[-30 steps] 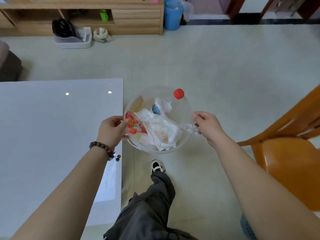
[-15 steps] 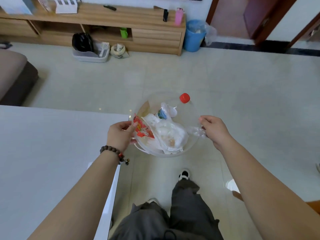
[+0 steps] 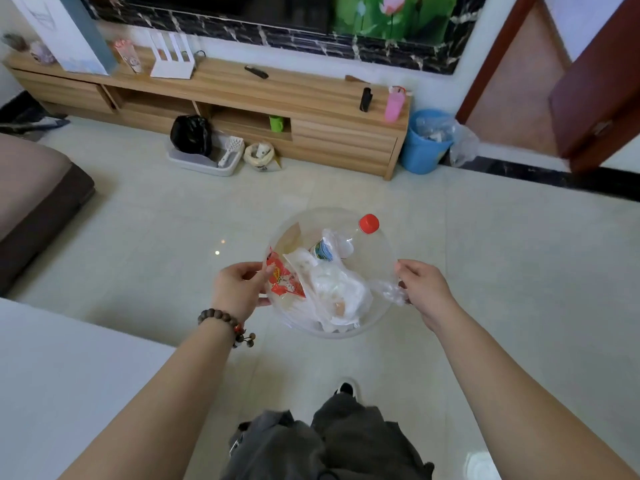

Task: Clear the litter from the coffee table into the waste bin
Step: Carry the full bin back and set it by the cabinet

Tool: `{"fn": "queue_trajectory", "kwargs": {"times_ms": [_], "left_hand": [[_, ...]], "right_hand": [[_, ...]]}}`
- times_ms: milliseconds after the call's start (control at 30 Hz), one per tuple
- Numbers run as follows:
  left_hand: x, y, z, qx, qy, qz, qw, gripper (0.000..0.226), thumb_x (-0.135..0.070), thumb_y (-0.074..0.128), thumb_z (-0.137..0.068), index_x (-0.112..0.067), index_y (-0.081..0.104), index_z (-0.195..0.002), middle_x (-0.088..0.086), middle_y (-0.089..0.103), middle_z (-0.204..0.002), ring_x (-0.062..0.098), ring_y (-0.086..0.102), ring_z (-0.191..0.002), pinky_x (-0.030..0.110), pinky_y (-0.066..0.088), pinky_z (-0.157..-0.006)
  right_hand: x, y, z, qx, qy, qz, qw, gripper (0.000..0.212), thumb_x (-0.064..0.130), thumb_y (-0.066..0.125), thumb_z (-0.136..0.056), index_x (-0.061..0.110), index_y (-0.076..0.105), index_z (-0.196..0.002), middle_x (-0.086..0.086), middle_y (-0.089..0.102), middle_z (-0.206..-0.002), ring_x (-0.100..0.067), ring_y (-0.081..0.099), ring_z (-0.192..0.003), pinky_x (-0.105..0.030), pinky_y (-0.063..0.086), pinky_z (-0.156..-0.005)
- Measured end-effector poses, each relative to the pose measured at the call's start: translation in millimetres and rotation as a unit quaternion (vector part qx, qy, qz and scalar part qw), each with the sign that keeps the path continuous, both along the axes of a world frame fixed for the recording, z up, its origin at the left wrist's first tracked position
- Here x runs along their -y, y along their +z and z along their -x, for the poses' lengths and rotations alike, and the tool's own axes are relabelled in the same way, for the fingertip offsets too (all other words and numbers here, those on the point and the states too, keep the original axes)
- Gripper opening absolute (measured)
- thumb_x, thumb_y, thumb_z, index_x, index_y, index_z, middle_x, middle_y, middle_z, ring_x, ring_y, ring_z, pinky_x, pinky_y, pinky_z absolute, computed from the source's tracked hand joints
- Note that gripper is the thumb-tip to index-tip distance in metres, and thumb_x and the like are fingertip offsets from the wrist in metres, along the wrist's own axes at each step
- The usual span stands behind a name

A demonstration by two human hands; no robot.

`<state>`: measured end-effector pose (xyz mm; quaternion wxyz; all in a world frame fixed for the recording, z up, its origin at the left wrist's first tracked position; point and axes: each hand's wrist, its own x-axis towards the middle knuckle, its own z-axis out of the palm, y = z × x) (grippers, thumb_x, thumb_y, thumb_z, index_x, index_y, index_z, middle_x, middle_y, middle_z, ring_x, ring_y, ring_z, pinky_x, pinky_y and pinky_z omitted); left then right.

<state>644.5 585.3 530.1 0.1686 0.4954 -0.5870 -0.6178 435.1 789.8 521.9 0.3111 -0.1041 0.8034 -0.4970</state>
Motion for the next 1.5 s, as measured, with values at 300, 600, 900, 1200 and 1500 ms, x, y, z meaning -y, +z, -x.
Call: {"fn": "queue_trajectory", "kwargs": {"times_ms": [300,600,900,1200,1500], "left_hand": [[89,-1,135,0.002,0.050,-0.049,0.998,0.003,-0.016,0.072,-0.086,-0.014,0.070,-0.086,0.003,0.076,-0.071,0.016,0.075,-0.067,0.029,0.060,-0.059],[239,-42,282,0.014,0.064,-0.037,0.997,0.010,-0.017,0.071,-0.088,-0.011,0.072,-0.095,0.009,0.075,-0.086,0.017,0.074,-0.073,0.031,0.062,-0.063],[424,-92,457,0.082,0.042,-0.098,0.991,0.023,-0.015,0.065,-0.091,-0.010,0.068,-0.112,0.006,0.076,-0.091,0.020,0.075,-0.084,0.033,0.062,-0.069],[521,-188,583,0.139,0.053,-0.176,0.973,0.035,-0.005,0.063,-0.091,0.001,0.060,-0.125,0.012,0.072,-0.100,0.028,0.071,-0.093,0.042,0.059,-0.084],[580,-417,676,0.184,0.079,-0.273,0.941,0.039,0.006,0.064,-0.086,0.001,0.059,-0.124,0.024,0.070,-0.110,0.035,0.069,-0.102,0.049,0.055,-0.093]], "right_hand": [[109,-10,159,0.011,0.043,-0.011,0.999,0.030,0.020,0.047,-0.095,-0.006,0.060,-0.088,-0.010,0.047,-0.072,-0.019,0.041,-0.066,-0.025,0.038,-0.054],[268,-48,310,0.016,0.037,-0.027,0.999,0.025,0.024,0.051,-0.094,0.017,0.068,-0.077,-0.003,0.055,-0.069,-0.017,0.048,-0.062,-0.026,0.043,-0.056],[446,-87,467,0.053,0.028,-0.075,0.995,0.020,0.024,0.048,-0.096,0.024,0.068,-0.092,-0.015,0.064,-0.086,-0.024,0.055,-0.070,-0.034,0.047,-0.059],[532,-188,580,0.104,0.010,-0.142,0.984,0.026,0.025,0.049,-0.097,0.019,0.061,-0.119,-0.004,0.065,-0.107,-0.023,0.064,-0.093,-0.038,0.059,-0.076],[591,-421,657,0.134,0.011,-0.196,0.971,0.014,0.024,0.052,-0.095,0.023,0.061,-0.105,-0.003,0.065,-0.101,-0.021,0.064,-0.089,-0.043,0.058,-0.083]]}}
